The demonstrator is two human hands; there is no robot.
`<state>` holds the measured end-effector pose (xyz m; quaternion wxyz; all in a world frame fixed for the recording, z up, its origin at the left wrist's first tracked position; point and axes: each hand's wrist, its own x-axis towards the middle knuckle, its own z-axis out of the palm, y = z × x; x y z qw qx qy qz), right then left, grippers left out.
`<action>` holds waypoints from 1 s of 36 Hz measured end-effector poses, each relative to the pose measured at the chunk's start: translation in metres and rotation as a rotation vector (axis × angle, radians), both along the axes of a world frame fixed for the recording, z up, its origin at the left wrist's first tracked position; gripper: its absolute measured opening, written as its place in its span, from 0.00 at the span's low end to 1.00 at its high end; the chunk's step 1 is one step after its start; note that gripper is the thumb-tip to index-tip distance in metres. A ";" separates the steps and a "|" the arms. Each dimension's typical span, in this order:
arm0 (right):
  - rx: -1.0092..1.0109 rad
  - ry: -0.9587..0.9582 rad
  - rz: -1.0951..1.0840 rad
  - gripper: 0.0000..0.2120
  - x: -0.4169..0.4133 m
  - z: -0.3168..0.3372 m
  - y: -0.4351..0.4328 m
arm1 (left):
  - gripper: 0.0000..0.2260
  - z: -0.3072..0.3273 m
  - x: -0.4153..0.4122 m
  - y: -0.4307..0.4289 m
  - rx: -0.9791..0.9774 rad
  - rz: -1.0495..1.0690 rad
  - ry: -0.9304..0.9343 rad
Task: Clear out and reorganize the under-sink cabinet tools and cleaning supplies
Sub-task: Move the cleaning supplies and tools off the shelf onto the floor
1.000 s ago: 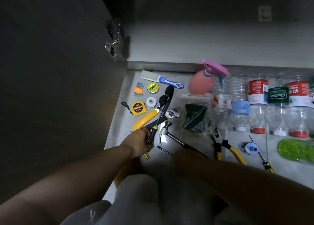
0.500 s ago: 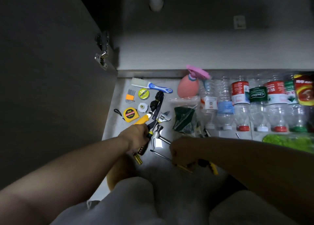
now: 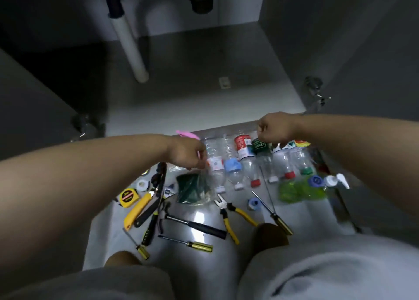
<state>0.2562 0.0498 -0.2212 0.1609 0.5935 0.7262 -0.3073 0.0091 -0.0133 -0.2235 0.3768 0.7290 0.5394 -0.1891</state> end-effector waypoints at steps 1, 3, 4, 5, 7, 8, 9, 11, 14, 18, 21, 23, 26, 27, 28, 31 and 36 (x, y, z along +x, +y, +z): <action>-0.015 -0.002 -0.049 0.08 0.011 -0.007 0.003 | 0.10 -0.004 0.009 0.001 0.007 -0.008 0.006; -0.055 -0.027 -0.129 0.07 0.030 -0.025 0.005 | 0.11 -0.021 0.025 0.002 -0.024 0.018 -0.052; -0.064 -0.043 -0.159 0.07 0.038 -0.037 0.006 | 0.11 -0.032 0.032 0.001 -0.033 0.035 -0.088; -0.062 -0.065 -0.187 0.06 0.043 -0.049 0.006 | 0.11 -0.043 0.036 0.000 -0.035 0.053 -0.112; -0.091 -0.092 -0.240 0.07 0.049 -0.075 0.004 | 0.09 -0.069 0.042 -0.003 -0.028 0.084 -0.137; -0.131 -0.090 -0.261 0.09 0.050 -0.088 0.002 | 0.09 -0.082 0.042 -0.006 -0.023 0.096 -0.142; -0.170 -0.094 -0.272 0.11 0.048 -0.100 0.000 | 0.09 -0.094 0.042 -0.008 -0.020 0.105 -0.145; -0.207 -0.130 -0.262 0.13 0.043 -0.123 -0.006 | 0.10 -0.115 0.041 -0.012 -0.041 0.116 -0.147; -0.065 -0.178 -0.244 0.14 0.039 -0.146 -0.012 | 0.12 -0.137 0.043 -0.011 -0.099 0.141 -0.186; 0.207 -0.254 -0.383 0.28 0.048 -0.156 -0.003 | 0.11 -0.149 0.053 0.003 -0.030 0.155 -0.250; 0.248 -0.374 -0.384 0.37 0.060 -0.157 0.013 | 0.11 -0.155 0.061 0.015 -0.002 0.174 -0.296; 0.210 -0.405 -0.405 0.42 0.068 -0.163 0.022 | 0.10 -0.159 0.066 0.022 -0.001 0.202 -0.314; 0.194 -0.437 -0.440 0.44 0.075 -0.174 0.027 | 0.10 -0.162 0.074 0.028 0.002 0.232 -0.336; 0.199 -0.447 -0.438 0.43 0.075 -0.177 0.027 | 0.10 -0.164 0.076 0.030 -0.001 0.234 -0.346; 0.212 -0.454 -0.427 0.41 0.074 -0.179 0.026 | 0.09 -0.165 0.077 0.032 -0.006 0.232 -0.351; 0.323 -0.447 -0.345 0.35 0.071 -0.182 0.018 | 0.08 -0.168 0.080 0.037 -0.011 0.237 -0.352; 0.470 -0.386 -0.247 0.31 0.071 -0.181 0.012 | 0.06 -0.168 0.083 0.044 -0.013 0.257 -0.376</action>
